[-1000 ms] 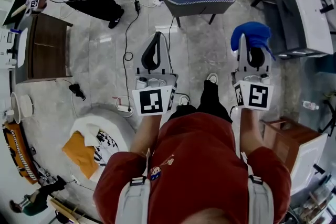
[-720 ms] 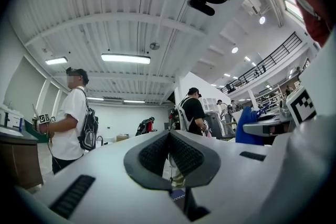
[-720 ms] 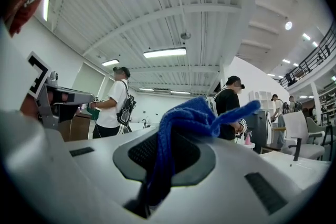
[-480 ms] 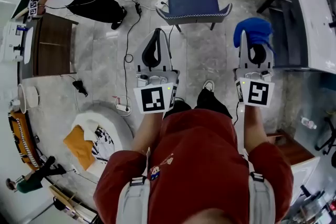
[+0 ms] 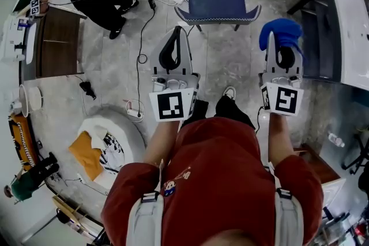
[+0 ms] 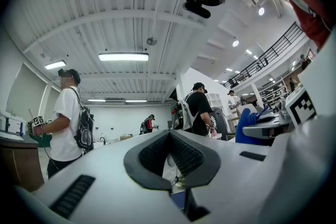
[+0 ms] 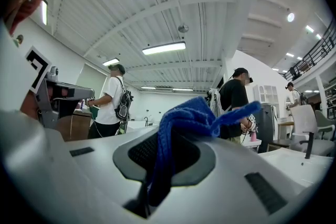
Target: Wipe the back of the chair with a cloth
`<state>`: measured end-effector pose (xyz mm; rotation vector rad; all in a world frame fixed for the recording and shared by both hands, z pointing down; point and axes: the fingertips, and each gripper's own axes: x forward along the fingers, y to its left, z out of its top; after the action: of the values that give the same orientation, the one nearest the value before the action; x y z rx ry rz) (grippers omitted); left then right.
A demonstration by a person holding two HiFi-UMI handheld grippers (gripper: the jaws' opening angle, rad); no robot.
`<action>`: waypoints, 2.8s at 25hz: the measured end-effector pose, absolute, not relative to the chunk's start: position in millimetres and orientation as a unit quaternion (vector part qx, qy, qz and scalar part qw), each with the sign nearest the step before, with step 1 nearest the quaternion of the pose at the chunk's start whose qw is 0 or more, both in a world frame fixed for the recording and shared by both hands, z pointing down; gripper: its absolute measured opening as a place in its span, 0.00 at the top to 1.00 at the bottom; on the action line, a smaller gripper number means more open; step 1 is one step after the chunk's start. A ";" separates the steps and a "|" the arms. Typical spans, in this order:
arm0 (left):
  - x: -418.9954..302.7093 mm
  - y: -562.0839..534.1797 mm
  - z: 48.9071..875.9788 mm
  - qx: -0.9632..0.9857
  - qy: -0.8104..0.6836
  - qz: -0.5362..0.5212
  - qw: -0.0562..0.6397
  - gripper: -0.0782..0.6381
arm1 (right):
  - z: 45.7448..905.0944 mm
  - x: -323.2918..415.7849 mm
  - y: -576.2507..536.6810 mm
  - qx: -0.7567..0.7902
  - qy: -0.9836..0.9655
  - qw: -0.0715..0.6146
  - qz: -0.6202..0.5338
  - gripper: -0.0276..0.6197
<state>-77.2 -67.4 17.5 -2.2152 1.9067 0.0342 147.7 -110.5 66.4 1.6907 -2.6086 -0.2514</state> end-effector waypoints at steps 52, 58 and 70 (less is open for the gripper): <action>-48.3 -106.7 525.4 -0.797 0.599 -0.010 0.070 0.87 | 561.1 106.0 -137.0 0.543 -0.831 0.109 -0.054 0.87; -52.1 -115.6 542.0 -0.790 0.609 -0.017 0.061 0.87 | 596.2 113.7 -152.0 0.544 -0.826 0.141 -0.040 0.87; -63.7 -110.1 557.0 -0.781 0.623 -0.027 0.048 0.87 | 629.5 136.5 -228.0 0.558 -0.809 0.179 -0.050 0.87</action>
<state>-63.7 -110.1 557.0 -2.3797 1.8983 -0.0834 136.5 -228.0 629.5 1.5771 -2.2873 -0.1421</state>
